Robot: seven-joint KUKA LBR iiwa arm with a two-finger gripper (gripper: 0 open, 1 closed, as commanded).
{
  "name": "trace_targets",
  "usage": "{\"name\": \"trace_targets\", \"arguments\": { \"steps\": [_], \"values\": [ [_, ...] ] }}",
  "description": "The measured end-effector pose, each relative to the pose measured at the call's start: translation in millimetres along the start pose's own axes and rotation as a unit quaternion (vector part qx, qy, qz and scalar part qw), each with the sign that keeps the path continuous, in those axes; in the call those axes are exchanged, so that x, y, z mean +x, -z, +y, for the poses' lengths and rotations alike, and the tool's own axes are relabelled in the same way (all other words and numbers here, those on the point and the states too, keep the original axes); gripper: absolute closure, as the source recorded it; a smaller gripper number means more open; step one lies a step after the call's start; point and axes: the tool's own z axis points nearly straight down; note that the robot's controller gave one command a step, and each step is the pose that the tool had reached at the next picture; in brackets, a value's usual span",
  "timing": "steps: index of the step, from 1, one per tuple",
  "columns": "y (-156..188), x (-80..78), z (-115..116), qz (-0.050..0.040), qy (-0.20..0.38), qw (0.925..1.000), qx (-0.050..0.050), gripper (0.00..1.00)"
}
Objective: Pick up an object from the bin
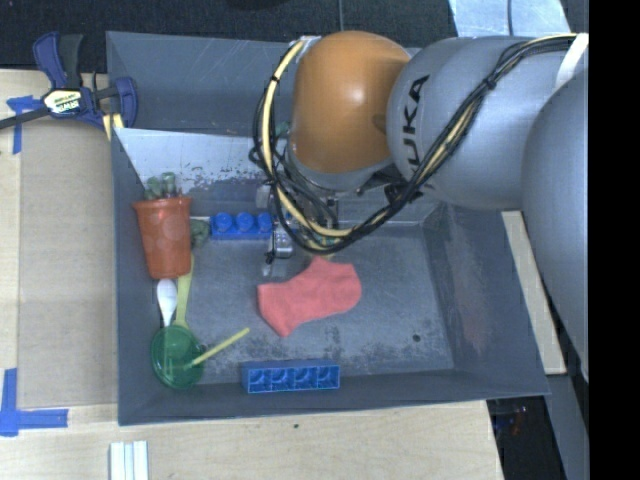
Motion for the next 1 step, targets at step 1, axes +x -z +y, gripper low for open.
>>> {"name": "trace_targets", "arguments": {
  "steps": [1],
  "values": [
    [-7.7, 25.0, -34.4, -0.0037, 0.009, 1.0000, 0.000, 0.00]
  ]
}}
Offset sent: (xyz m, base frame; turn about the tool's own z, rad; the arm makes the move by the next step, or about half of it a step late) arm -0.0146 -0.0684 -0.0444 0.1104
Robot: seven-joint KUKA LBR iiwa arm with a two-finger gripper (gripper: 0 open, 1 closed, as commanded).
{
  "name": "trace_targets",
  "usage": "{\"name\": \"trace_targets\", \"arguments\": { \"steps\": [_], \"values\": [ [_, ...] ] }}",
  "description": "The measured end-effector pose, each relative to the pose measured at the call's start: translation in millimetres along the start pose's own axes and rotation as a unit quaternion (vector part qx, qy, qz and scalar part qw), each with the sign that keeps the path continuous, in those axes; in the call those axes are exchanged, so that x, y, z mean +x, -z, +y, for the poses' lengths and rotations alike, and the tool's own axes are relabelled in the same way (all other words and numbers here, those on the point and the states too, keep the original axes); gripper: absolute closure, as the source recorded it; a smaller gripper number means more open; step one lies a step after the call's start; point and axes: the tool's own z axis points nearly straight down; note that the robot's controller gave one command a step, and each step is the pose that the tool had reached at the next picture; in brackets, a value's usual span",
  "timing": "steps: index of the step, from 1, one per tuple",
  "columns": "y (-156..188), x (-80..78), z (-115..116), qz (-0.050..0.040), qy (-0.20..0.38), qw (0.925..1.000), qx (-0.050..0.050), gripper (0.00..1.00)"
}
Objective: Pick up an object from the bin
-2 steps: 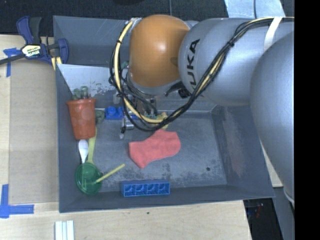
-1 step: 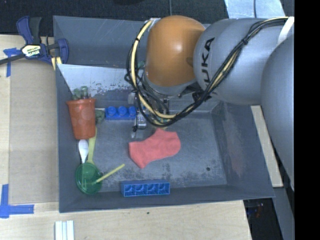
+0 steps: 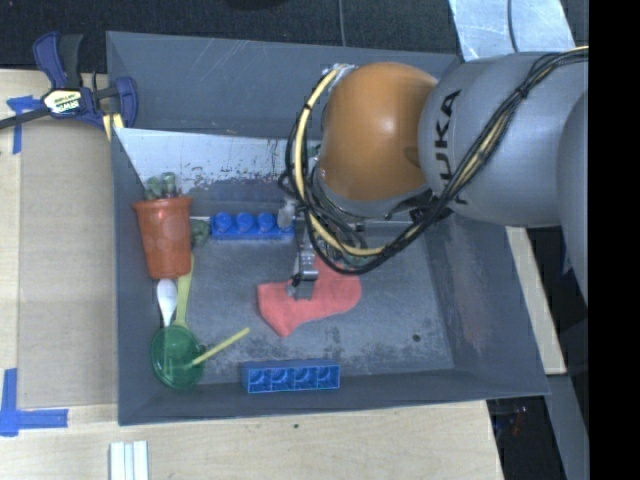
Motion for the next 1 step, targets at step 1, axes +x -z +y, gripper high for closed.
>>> {"name": "trace_targets", "arguments": {
  "steps": [1],
  "values": [
    [-35.7, -13.0, -34.6, -0.0032, -0.065, 0.9979, -0.001, 0.00]
  ]
}}
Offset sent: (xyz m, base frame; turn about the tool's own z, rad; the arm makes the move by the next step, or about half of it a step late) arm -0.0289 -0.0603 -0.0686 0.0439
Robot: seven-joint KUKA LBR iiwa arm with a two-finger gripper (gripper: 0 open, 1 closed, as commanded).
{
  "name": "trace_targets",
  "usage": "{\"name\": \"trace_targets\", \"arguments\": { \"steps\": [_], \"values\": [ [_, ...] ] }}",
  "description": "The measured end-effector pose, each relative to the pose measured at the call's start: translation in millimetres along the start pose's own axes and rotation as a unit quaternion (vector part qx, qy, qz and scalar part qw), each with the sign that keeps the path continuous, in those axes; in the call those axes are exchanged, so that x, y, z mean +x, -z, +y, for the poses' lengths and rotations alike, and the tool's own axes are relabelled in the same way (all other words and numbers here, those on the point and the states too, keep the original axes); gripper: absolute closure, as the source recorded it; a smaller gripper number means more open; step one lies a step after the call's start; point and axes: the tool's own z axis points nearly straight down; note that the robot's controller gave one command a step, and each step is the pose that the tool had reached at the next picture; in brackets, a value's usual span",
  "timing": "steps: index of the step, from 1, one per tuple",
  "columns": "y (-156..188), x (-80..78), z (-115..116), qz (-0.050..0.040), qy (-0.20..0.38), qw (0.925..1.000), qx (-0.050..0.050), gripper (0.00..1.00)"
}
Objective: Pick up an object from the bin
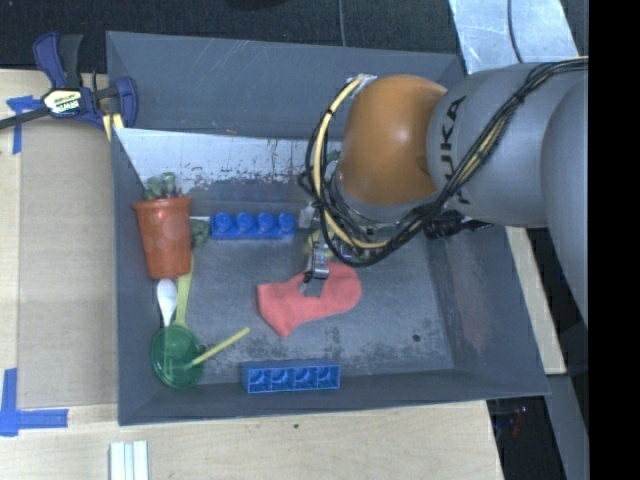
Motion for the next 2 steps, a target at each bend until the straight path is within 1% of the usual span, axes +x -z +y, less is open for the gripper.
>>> {"name": "trace_targets", "arguments": {
  "steps": [1, 2],
  "values": [
    [-23.8, 26.5, -23.7, 0.0015, 0.034, 0.9994, 0.000, 0.00],
    [-64.3, 25.2, -68.6, -0.0033, -0.005, 1.0000, 0.000, 1.00]
  ]
}}
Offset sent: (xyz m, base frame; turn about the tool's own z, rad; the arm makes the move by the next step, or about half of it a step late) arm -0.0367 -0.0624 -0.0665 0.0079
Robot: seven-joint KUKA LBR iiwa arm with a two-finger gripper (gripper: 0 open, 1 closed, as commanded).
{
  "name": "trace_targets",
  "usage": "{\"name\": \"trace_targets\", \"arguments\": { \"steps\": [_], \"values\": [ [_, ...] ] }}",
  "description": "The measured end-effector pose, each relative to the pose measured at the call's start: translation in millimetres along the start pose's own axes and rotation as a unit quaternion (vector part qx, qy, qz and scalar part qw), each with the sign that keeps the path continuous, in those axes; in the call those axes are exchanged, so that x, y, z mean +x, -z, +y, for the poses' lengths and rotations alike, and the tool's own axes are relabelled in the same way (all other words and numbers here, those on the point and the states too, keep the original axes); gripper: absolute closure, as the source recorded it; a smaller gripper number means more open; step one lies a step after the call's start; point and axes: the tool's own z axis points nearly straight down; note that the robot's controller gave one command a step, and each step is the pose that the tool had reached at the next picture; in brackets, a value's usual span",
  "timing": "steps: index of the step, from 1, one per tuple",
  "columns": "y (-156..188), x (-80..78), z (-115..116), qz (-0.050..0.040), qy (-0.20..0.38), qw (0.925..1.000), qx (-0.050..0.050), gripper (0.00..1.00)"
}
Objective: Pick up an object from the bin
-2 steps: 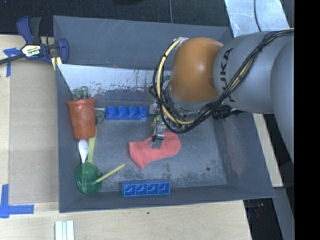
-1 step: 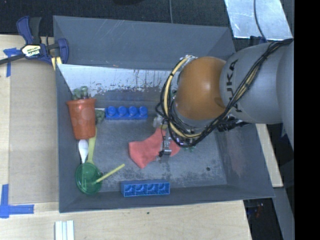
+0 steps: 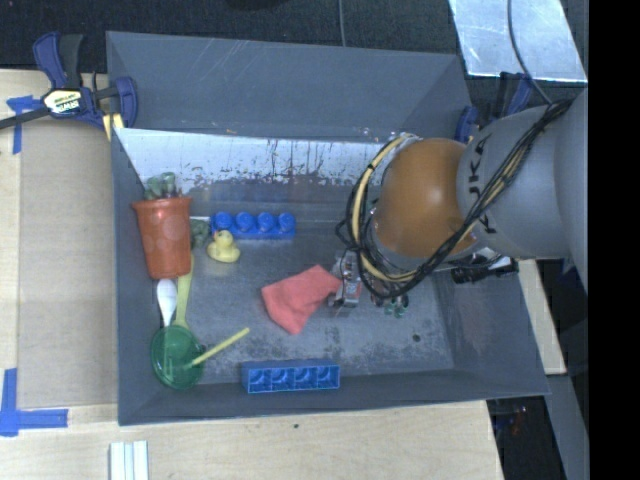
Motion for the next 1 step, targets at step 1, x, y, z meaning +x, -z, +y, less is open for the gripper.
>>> {"name": "trace_targets", "arguments": {
  "steps": [1],
  "values": [
    [0.0, 0.0, 0.0, 0.0000, 0.000, 1.0000, 0.000, 1.00]
  ]
}}
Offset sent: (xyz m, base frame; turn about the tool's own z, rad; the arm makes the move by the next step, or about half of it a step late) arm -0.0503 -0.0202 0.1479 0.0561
